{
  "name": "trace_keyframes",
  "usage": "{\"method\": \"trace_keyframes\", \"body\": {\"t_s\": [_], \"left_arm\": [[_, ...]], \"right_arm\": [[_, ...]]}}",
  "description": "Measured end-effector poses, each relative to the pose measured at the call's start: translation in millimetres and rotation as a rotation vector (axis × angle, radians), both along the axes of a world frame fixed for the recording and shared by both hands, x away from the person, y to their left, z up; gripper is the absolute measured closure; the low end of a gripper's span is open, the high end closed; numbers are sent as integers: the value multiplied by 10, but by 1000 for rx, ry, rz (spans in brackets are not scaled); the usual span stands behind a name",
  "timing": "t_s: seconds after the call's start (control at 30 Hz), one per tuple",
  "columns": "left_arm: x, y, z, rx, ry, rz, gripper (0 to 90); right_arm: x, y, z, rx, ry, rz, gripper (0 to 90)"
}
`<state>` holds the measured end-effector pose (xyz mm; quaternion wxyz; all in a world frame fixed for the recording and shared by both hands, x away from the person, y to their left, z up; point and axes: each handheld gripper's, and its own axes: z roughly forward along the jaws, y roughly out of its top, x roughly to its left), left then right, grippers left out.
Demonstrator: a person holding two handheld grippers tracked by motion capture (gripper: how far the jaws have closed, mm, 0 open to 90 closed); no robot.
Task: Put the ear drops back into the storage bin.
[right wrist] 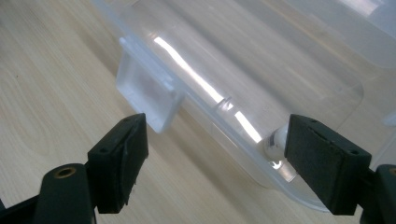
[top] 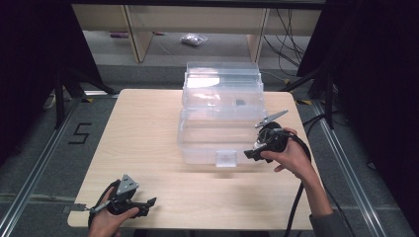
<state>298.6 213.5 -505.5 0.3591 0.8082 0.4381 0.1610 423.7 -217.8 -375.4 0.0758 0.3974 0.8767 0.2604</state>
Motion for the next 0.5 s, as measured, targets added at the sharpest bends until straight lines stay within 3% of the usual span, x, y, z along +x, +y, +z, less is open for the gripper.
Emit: {"method": "trace_keyframes", "body": {"t_s": [0.03, 0.17, 0.23, 0.4, 0.47, 0.5], "left_arm": [[1, 0, 0, 1, 0, 1, 155], [-1, 9, 7, 13, 3, -6, 155], [-5, -1, 5, 1, -2, 4, 155], [1, 9, 9, 15, -2, -3, 155], [-1, 12, 9, 11, 5, -7, 155], [-2, 8, 5, 13, 1, -3, 155]], "right_arm": [[15, -17, -20, 1, -33, 35, 226], [-3, -17, -77, 28, -53, 49, 226], [-34, 7, -97, 29, -43, 21, 226], [-64, -5, -124, 41, -52, 56, 226], [-74, -7, -160, 51, -100, 78, 226], [-116, 7, -135, 59, -48, 32, 226]]}}
